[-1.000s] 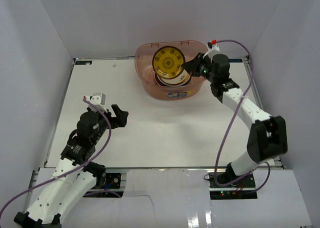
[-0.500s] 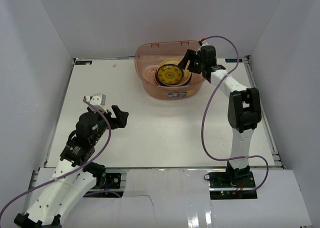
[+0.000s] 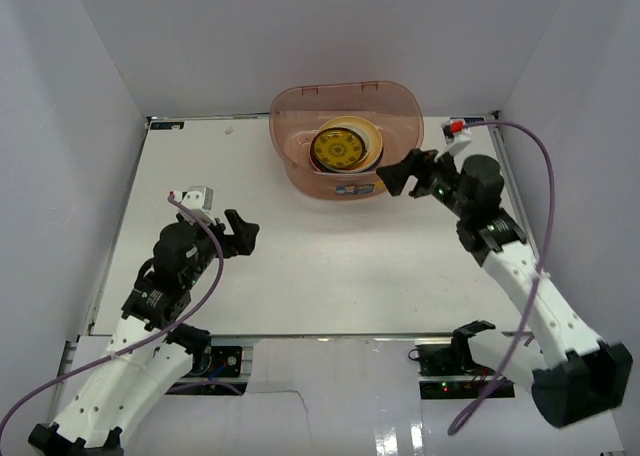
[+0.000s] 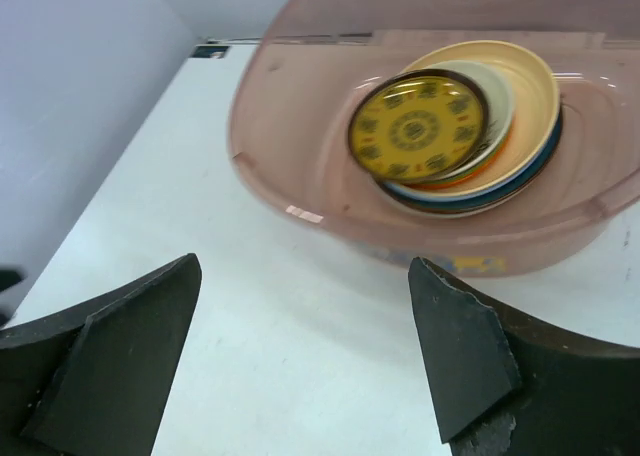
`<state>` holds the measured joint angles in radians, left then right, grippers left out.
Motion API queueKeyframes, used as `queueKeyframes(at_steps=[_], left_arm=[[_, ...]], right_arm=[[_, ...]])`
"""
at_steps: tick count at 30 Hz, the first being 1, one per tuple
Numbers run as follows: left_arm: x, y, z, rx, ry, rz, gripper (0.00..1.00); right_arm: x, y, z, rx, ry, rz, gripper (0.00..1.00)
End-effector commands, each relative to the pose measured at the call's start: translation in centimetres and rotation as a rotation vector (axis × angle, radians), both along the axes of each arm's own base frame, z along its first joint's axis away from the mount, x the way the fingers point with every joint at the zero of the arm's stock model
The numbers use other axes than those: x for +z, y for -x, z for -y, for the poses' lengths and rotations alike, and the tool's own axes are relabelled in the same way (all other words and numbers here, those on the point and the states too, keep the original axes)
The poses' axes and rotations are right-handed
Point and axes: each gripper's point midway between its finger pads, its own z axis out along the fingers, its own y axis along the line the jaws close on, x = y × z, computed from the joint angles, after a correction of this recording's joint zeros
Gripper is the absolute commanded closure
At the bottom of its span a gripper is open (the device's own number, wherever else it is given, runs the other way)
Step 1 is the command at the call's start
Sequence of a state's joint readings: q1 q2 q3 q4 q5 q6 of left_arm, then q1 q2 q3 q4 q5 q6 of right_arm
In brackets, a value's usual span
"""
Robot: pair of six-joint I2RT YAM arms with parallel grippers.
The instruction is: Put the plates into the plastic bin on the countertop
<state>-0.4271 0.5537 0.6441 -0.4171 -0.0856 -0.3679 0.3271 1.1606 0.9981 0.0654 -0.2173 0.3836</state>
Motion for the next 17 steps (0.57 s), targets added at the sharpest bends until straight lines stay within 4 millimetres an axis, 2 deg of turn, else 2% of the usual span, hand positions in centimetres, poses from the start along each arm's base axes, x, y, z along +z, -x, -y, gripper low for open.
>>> queueKeyframes(at_steps=[1, 2, 3, 6, 9, 10, 12, 13, 15, 17], left_arm=[[2.2, 0.3, 0.8, -0.035, 0.058, 0.031, 0.02], [3.3, 0.6, 1.0, -0.043, 0.092, 0.045, 0.02], [3.9, 0.9, 1.1, -0.053, 0.112, 0.057, 0.02], [5.8, 2.3, 1.6, -0.097, 0.175, 0.086, 0.02], [6.6, 3.2, 1.2, -0.084, 0.209, 0.091, 0.02], [6.5, 3.5, 1.1, -0.079, 0.212, 0.080, 0.02], [6.9, 3.9, 1.0, -0.080, 0.230, 0.082, 0.02], [6.9, 3.9, 1.0, -0.079, 0.231, 0.080, 0.02], [7.4, 3.9, 0.9, -0.072, 0.245, 0.086, 0.02], [8.6, 3.7, 0.8, -0.058, 0.262, 0.102, 0.02]], right_arm=[[-2.3, 5.3, 1.0, 0.041, 0.049, 0.015, 0.10], [-2.9, 6.7, 1.5, 0.037, 0.057, 0.008, 0.10], [-3.3, 9.1, 2.5, 0.032, 0.046, 0.038, 0.10], [-5.0, 12.7, 4.3, -0.008, 0.004, 0.057, 0.10], [-7.0, 14.1, 6.4, -0.102, 0.002, 0.065, 0.10], [-7.7, 14.4, 6.7, -0.106, 0.010, 0.053, 0.10], [-7.5, 15.0, 6.6, -0.089, 0.004, 0.093, 0.10], [-8.1, 15.0, 6.6, -0.088, 0.001, 0.090, 0.10], [-7.2, 15.2, 6.3, -0.074, -0.021, 0.124, 0.10], [-4.8, 15.2, 6.4, -0.075, -0.038, 0.178, 0.10]])
